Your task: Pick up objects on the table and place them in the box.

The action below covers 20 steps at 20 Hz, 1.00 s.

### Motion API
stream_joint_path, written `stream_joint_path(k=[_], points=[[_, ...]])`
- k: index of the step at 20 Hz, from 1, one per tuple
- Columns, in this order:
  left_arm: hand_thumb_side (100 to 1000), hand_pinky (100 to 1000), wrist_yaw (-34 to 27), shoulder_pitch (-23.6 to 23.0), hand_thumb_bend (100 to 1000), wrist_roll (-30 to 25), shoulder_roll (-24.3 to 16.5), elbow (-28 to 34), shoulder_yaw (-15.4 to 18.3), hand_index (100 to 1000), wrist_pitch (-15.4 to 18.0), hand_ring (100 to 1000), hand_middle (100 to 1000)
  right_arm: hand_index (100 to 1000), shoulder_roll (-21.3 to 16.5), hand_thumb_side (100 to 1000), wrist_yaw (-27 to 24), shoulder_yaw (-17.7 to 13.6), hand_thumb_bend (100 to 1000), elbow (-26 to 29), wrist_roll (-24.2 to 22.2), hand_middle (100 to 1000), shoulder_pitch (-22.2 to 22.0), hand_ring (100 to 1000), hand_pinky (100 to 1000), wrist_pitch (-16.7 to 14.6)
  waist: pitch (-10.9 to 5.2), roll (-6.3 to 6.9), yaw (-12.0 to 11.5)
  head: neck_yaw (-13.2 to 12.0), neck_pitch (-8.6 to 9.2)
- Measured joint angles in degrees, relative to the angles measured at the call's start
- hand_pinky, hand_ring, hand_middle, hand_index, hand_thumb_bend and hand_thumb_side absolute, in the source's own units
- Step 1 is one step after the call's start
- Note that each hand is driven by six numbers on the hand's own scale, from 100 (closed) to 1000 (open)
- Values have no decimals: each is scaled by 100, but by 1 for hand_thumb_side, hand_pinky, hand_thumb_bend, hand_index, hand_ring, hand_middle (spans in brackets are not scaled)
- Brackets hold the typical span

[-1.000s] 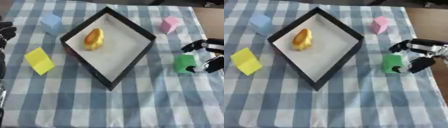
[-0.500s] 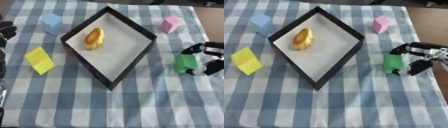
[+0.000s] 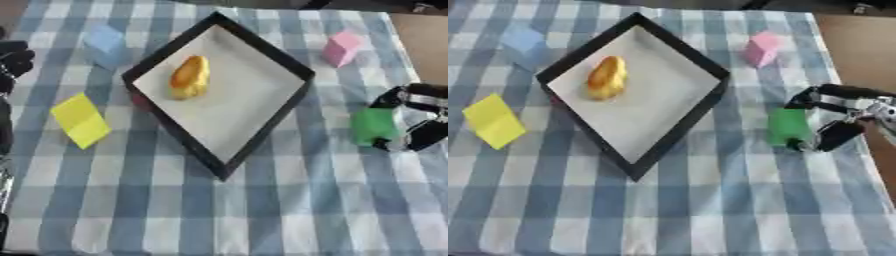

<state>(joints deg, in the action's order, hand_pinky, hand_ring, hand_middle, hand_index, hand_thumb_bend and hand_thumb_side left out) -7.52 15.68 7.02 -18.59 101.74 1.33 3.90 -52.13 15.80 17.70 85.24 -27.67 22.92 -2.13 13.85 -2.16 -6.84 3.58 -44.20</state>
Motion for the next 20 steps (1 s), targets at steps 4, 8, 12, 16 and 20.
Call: stream_joint_path(k=[4, 8, 12, 16, 20], points=[[850, 840, 0, 0, 116, -3, 0, 0, 0, 884, -3, 761, 689, 604, -1, 100, -251, 26, 100, 47, 307, 479, -35, 643, 806, 111, 0, -1, 3, 1, 0], [850, 840, 0, 0, 116, -1, 0, 0, 0, 884, -2, 761, 690, 594, -73, 100, -466, -5, 100, 366, 410, 471, -82, 638, 800, 125, 0, -1, 25, 4, 0], [849, 840, 0, -2, 116, 4, 0, 0, 0, 884, 2, 761, 690, 594, -268, 100, -633, -175, 100, 813, 469, 470, -82, 638, 800, 161, 0, -1, 74, 13, 0], [849, 840, 0, -7, 117, 11, 0, 0, 1, 884, 8, 762, 690, 603, -469, 100, -856, -378, 100, 1226, 521, 477, -69, 642, 801, 208, 0, -1, 121, 36, 0], [841, 840, 0, -10, 114, 13, -2, 4, 2, 883, 10, 762, 691, 604, -626, 100, -1081, -540, 100, 1527, 583, 478, 90, 642, 804, 281, 0, -1, 152, 65, 0]])
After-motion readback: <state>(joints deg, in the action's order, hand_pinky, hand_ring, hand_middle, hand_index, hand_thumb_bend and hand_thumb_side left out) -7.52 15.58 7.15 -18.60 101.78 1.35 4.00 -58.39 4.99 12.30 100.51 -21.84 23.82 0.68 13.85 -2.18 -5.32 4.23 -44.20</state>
